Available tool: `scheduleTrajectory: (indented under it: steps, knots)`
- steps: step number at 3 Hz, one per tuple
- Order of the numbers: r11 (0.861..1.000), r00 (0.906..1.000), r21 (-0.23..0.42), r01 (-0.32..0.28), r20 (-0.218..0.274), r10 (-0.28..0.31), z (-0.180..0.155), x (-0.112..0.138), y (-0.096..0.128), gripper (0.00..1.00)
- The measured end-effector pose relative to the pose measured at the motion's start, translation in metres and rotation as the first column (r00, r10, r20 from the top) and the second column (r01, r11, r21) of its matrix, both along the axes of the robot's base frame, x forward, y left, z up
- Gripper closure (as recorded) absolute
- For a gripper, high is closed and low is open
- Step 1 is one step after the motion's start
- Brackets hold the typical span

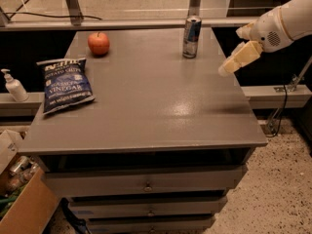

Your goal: Move redbull can near blue chip bag

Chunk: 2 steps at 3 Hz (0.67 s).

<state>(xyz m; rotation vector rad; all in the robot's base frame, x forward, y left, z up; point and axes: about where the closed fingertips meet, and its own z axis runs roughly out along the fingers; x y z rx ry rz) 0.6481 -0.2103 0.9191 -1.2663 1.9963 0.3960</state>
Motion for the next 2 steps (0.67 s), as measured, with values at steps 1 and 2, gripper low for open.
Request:
scheduleTrajectory:
  steps: [1, 2]
  knots:
    - [1.0, 1.0, 0.0, 0.0, 0.0, 0.0, 0.0, 0.0, 0.0, 0.0]
    - [0.999, 0.9998, 0.039, -0.003, -0.021, 0.004, -0.013, 0.006, 0.007, 0.0]
